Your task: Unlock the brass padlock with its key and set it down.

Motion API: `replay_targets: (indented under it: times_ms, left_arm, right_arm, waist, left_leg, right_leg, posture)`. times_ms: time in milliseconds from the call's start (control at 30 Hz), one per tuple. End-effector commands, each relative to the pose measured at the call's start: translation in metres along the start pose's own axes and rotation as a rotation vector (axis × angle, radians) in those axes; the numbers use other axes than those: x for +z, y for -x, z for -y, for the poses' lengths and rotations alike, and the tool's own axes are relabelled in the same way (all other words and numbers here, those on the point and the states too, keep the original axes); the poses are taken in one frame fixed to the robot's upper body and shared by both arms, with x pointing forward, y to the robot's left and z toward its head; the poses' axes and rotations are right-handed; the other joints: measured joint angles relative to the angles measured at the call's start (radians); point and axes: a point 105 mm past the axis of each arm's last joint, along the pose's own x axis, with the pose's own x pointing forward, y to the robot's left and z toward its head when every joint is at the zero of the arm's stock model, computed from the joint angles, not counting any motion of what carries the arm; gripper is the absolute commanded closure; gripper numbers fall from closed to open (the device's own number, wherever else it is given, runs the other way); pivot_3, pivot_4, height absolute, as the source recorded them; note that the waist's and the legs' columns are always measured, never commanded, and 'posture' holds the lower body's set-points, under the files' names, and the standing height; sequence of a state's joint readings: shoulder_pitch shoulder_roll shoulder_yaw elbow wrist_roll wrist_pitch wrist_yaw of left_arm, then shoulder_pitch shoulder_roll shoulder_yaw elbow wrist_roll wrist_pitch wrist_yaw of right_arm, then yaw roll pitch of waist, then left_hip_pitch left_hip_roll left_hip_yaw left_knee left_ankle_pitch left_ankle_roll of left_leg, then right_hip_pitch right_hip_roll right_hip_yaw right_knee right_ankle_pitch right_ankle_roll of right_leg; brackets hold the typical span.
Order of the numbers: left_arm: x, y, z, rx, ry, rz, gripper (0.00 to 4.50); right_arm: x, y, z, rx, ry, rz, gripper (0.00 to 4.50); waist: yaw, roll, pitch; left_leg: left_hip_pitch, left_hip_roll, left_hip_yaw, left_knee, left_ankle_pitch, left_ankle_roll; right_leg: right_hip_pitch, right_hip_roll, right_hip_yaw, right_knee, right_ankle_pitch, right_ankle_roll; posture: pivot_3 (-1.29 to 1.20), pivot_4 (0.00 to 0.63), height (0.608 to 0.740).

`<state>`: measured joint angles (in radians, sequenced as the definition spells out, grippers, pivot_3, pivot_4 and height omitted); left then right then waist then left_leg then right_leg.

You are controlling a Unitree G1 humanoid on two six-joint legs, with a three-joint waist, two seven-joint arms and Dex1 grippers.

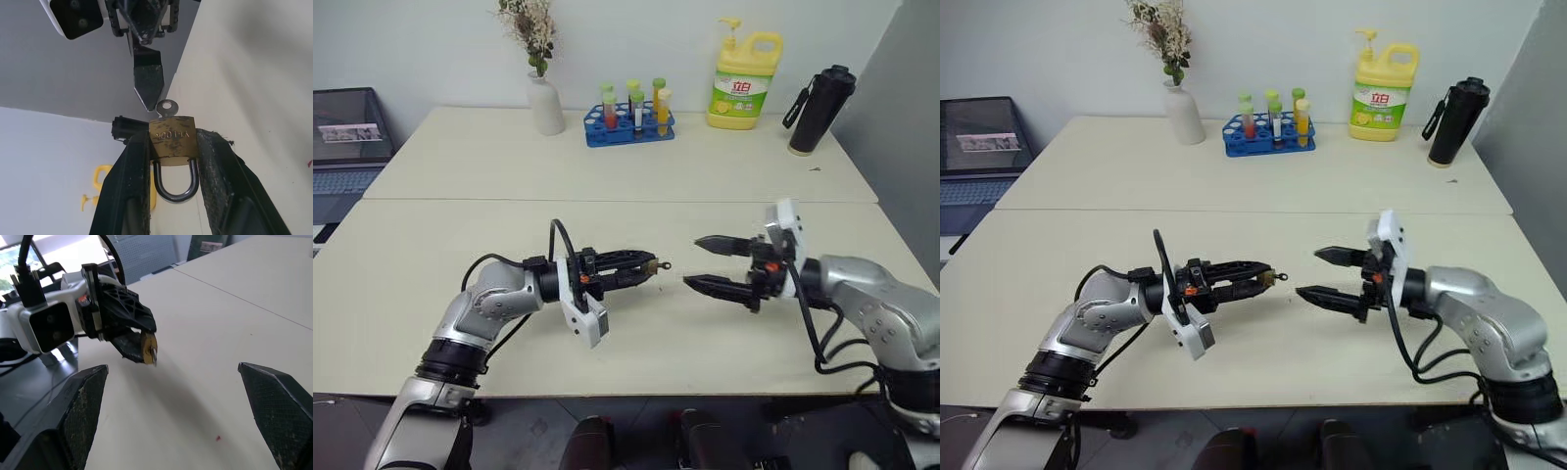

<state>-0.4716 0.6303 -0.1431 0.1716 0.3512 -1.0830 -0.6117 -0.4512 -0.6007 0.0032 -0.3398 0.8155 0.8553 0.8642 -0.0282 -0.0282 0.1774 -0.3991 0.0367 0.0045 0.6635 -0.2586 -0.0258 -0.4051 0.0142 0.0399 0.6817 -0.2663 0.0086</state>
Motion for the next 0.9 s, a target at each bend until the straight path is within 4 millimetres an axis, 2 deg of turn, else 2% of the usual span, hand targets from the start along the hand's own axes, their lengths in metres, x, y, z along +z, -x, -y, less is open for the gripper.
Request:
replay_targets:
  times_ms: [33,500,600,900]
  left_arm:
    - [0.001,0.004,-0.013,0.035,-0.079,-0.008,3.54]
    - [0.003,0.002,-0.012,0.041,-0.110,-0.021,3.54]
    - [0.004,0.002,-0.012,0.039,-0.114,-0.018,3.54]
    - [0.004,0.000,-0.012,0.036,-0.122,-0.019,3.54]
  right_arm:
    - [0.007,-0.015,-0.004,0.065,-0.059,0.026,0.00]
    - [0.004,-0.024,-0.009,0.142,-0.107,0.023,0.00]
    - [0.005,-0.026,-0.008,0.146,-0.112,0.025,0.59]
    - [0.005,-0.027,-0.008,0.165,-0.116,0.014,3.76]
  waist:
    - [0.000,0.000,0.000]
    - [0.001,0.000,0.000]
    - [0.001,0.000,0.000]
    - [0.001,0.000,0.000]
  left_leg:
    - [0.000,0.000,0.000,0.000,0.000,0.000]
    - [0.000,0.002,0.000,0.000,0.000,0.000]
    - [0.000,0.002,0.001,0.000,0.000,0.000]
    - [0.000,0.003,0.001,0.000,0.000,0.000]
  right_leg:
    - [0.000,0.000,0.000,0.000,0.000,0.000]
    - [0.000,-0.001,-0.001,0.000,0.000,0.000]
    - [0.000,-0.001,-0.001,0.000,0.000,0.000]
    - [-0.001,-0.001,-0.001,0.000,0.000,0.000]
  posture:
    - [0.00,0.150,0.740]
    - [0.00,0.150,0.740]
    - [0.00,0.150,0.740]
    - [0.00,0.150,0.740]
